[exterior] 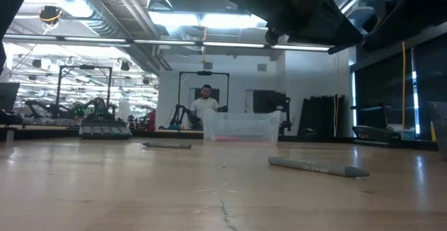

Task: Sort crayons/erasers/pens/pencils in bins
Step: Put the blue crayon into the black bin

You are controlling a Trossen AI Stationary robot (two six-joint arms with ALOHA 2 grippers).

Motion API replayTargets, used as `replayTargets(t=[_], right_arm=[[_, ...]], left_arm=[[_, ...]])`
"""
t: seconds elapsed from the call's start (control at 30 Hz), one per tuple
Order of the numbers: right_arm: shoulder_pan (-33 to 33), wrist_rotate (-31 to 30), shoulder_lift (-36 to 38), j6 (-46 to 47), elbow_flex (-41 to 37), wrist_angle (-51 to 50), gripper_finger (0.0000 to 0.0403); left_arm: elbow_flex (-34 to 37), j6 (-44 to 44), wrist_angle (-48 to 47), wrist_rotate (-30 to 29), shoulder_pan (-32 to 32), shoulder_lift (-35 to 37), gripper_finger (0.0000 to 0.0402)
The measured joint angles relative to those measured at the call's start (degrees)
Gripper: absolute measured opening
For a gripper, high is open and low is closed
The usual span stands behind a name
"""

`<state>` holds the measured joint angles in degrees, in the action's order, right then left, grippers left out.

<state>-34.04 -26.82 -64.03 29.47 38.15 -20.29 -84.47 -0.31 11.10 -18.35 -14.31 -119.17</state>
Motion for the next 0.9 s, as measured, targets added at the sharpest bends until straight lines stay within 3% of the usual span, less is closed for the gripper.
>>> replayTargets(t=[0.17,0.53,0.73,0.9], right_arm=[[0.0,1.2,0.0,-0.1,0.0,-0.1,0.0029],[0.0,5.4,2.6,1.9,3.1,-10.9,0.0039],[0.0,16.0,5.1,8.1,8.0,-28.1,0.0035],[-1.8,27.9,5.8,17.2,7.4,-37.2,0.0048]], left_arm=[[0.0,-5.5,-0.2,0.2,0.0,0.0,0.0042],[0.0,-5.6,-1.9,0.3,0.0,0.1,0.0129],[0.0,-5.6,-6.1,-2.3,0.0,0.1,0.0133],[0.0,-5.6,-7.5,-3.6,0.0,0.1,0.0131]])
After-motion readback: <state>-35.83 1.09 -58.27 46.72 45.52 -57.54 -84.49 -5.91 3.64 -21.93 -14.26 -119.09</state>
